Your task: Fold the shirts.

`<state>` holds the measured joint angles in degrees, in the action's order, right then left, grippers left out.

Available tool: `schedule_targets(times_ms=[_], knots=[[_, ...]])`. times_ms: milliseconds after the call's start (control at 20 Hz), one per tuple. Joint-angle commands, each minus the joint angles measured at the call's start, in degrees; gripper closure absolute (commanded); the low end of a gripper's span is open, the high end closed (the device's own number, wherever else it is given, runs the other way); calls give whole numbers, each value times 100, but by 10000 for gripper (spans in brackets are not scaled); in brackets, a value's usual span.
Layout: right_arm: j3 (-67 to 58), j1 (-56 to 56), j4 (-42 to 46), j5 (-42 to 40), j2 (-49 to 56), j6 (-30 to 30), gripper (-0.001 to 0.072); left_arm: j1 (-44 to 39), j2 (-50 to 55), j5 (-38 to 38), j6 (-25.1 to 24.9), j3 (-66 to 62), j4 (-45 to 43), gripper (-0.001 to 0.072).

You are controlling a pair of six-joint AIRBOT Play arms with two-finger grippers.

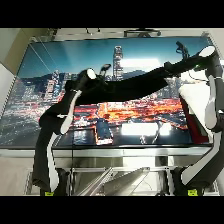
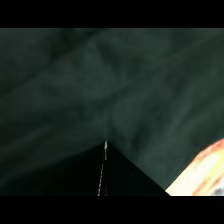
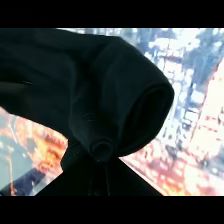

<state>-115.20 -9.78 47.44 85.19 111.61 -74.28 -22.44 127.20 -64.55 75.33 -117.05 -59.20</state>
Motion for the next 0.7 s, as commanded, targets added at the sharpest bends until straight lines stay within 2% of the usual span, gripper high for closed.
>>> schedule_targets(times_ms=[0,200,300,400,550,650], knots=[[-42,-4,516,319,-433,-79,696,-461,260,192,131,0,-50,694],[-42,2,745,553,-664,-240,696,-387,-365,-162,120,0,614,685],[-44,140,715,509,-785,-306,696,-26,-1115,-815,7,0,1113,684],[-44,426,308,422,-881,-402,696,529,-1991,-1425,-120,0,1480,684],[-44,1279,-522,-186,-898,-448,695,1609,-3333,-1650,-138,2,1862,683],[-39,2149,-638,-1073,-863,-463,695,2428,-4089,-1652,-136,2,1886,681]])
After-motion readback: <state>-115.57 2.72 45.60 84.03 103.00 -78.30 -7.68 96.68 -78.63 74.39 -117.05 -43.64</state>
